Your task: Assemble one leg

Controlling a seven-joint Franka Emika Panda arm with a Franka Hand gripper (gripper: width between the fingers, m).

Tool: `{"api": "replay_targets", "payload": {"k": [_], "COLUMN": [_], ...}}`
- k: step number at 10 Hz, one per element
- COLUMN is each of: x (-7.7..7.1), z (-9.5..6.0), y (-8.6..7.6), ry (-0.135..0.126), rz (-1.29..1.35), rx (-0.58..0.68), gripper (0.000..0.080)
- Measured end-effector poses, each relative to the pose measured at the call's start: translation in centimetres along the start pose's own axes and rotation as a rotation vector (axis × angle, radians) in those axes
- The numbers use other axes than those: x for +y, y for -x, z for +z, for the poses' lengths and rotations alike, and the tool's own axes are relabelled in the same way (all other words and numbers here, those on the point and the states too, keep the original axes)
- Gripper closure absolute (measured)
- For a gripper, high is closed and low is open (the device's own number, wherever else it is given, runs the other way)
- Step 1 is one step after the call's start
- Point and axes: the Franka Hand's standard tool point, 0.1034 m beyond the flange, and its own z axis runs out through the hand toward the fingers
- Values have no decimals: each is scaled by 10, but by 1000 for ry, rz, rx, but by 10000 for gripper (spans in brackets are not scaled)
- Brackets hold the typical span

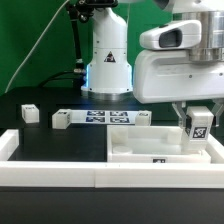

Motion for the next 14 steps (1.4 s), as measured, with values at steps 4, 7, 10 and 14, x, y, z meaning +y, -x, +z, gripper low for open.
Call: {"api": "replay_targets", "payload": {"k": [4,7,10,14], "x": [-10,-7,-13,-22], "z": [1,2,4,5], "y": [0,1,3,2], "ry": [-22,-33,-67,-96], "rz": [431,725,1045,1426], "rx": [56,54,54,3], "gripper": [508,507,507,507]}}
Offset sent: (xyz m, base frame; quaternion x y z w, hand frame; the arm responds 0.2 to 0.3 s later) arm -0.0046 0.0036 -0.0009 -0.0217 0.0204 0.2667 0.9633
